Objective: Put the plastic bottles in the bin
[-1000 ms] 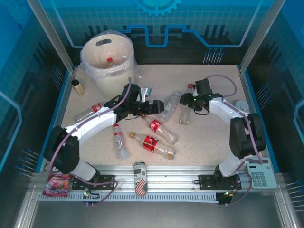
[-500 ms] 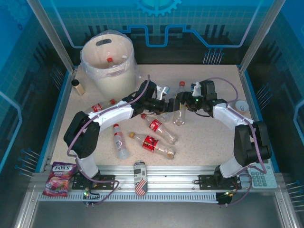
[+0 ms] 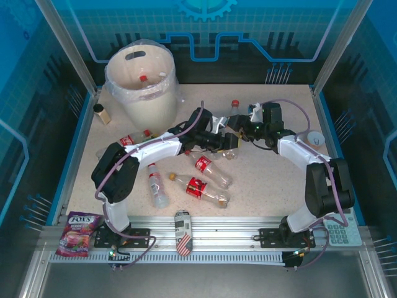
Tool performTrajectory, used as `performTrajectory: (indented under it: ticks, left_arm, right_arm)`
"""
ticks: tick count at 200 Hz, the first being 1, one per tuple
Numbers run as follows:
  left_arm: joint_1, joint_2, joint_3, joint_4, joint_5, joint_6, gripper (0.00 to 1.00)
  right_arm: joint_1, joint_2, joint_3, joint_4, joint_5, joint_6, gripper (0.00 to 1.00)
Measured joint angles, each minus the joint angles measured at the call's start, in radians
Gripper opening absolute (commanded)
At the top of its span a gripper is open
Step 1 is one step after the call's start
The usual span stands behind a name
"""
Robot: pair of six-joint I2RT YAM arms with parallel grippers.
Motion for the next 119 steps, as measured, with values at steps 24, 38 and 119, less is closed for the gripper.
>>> performTrajectory:
  ticks: [24, 38, 119]
  left_arm:
    - [0.002, 0.004, 0.007, -0.001, -0.002, -0.016, 0.56]
    - [0.002, 0.004, 0.007, -0.002, -0.005, -0.018, 0.56]
    - [0.002, 0.004, 0.012, -0.007, -0.023, 0.010, 0.54]
  right_arm:
    - [0.000, 0.000, 0.000, 0.007, 0.007, 0.000, 0.61]
    - [0.000, 0.000, 0.000, 0.009, 0.006, 0.000, 0.68]
    - [-0.052, -0.031, 0.014, -0.074, 0.003, -0.019, 0.97]
